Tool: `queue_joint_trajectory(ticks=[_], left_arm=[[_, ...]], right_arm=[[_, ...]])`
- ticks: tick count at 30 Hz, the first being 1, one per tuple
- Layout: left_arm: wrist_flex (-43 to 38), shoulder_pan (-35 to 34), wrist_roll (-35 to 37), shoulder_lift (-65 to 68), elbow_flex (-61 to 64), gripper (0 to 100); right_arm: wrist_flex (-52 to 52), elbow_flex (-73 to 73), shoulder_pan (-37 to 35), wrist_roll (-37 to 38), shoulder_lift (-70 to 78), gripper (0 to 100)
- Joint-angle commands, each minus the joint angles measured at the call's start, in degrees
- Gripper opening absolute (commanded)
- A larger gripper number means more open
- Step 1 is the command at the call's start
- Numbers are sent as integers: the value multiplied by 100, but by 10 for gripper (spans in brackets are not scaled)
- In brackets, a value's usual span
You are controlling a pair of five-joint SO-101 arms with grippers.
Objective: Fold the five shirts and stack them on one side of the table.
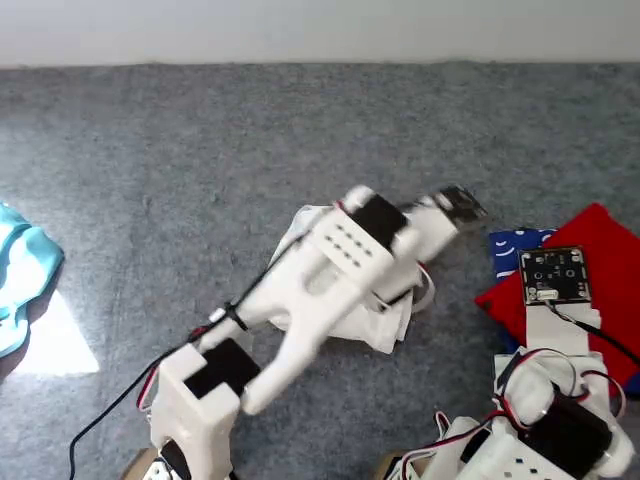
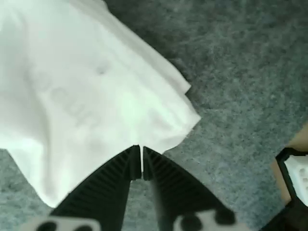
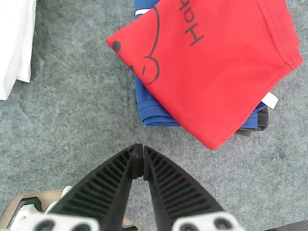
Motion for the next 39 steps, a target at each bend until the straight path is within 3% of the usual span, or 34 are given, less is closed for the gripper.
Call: queue_joint_trajectory(ticks=[1, 6, 13, 18, 21, 25, 30, 39], left_arm=[[-255, -668, -316, -308, -31, 14], [-1248, -1723, -378, -167, -22, 14], [-1969, -2497, -396, 1081, -66, 14], [-2040, -3138, -396, 1714, -462, 14], [-1688, -3349, -396, 1890, -1095, 14], [-932, -3279, -387, 1899, -2202, 14], [158, -2690, -369, 1916, -3547, 14], [114, -2013, -387, 1916, -2730, 19]], right_arm=[[207, 0, 66, 18, -13, 10], [198, 0, 66, 18, -13, 10], [198, 0, 66, 18, -13, 10], [207, 0, 66, 18, -13, 10], [207, 0, 66, 18, -13, 10], [207, 0, 66, 18, -13, 10], [207, 0, 66, 18, -13, 10], [207, 0, 66, 53, -4, 10]])
